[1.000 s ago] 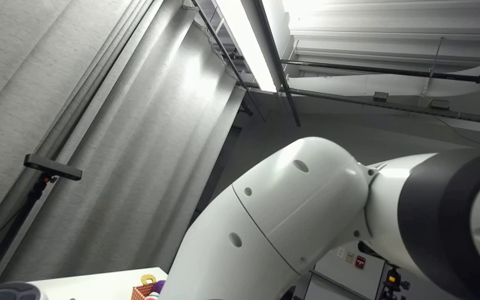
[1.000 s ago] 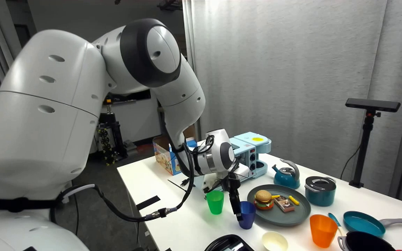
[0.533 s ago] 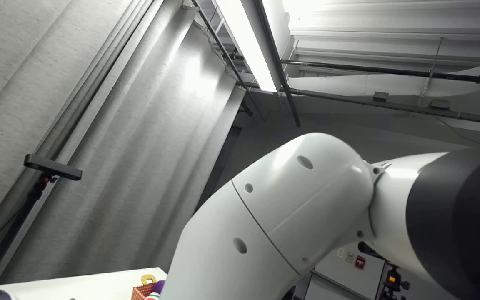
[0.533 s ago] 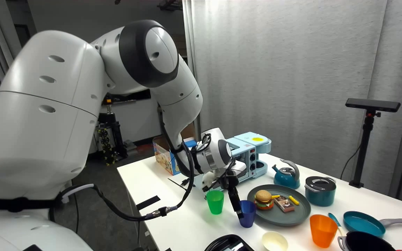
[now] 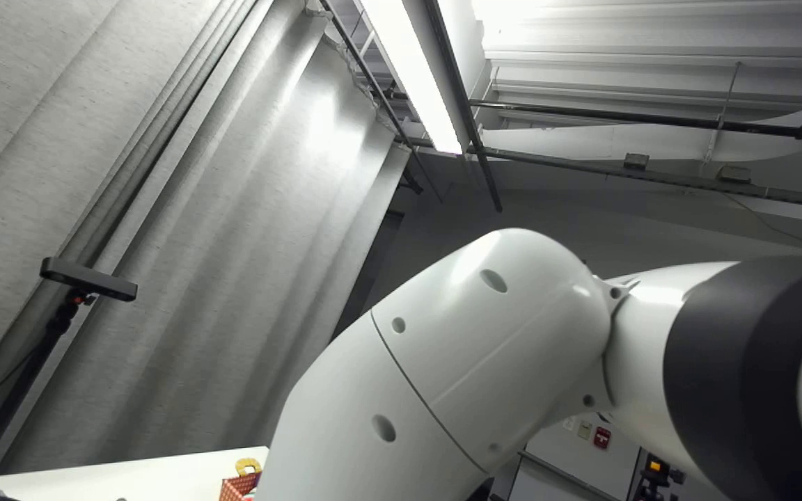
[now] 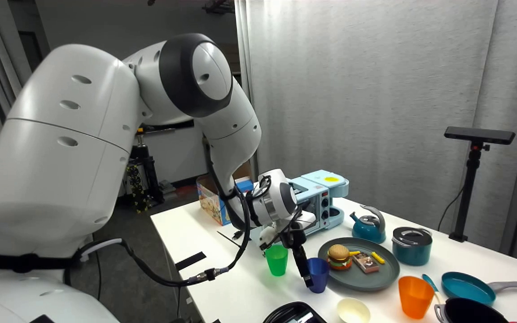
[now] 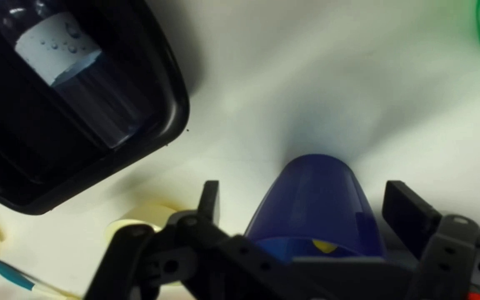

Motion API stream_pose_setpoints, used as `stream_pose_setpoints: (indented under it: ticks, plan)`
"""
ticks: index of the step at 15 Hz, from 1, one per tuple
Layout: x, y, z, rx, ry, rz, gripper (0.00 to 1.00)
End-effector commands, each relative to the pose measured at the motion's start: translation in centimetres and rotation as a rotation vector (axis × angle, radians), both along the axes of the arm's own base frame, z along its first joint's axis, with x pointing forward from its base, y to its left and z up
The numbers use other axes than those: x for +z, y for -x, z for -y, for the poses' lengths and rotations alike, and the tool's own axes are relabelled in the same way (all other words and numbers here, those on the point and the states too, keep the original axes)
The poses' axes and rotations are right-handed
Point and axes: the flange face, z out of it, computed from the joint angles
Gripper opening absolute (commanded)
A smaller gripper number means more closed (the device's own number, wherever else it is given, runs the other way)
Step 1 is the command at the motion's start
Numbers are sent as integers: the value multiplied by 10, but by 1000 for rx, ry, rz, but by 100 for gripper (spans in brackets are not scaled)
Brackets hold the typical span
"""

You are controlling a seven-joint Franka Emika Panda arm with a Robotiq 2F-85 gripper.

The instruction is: Pick up the blue cup and pour its contents in the white bowl

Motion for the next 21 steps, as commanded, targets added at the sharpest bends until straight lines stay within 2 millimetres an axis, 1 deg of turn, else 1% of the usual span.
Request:
stream_pose_setpoints:
  ticks: [1,5,10,11,12,13,14,15,16,19,21]
  plan:
    - [-3,-8,-4,6,47,27,100]
    - [1,-14,-6,11,64,62,100]
    - [3,-16,-7,12,87,75,100]
    - [2,-15,-7,12,90,75,99]
    - [2,-15,-7,13,93,71,74]
    - [2,-15,-7,14,97,69,74]
    - [1,-15,-7,16,99,67,71]
    - [2,-16,-7,18,100,67,63]
    - [3,-16,-8,19,101,67,59]
    - [3,-17,-7,19,103,64,56]
    - [5,-17,-3,6,92,63,56]
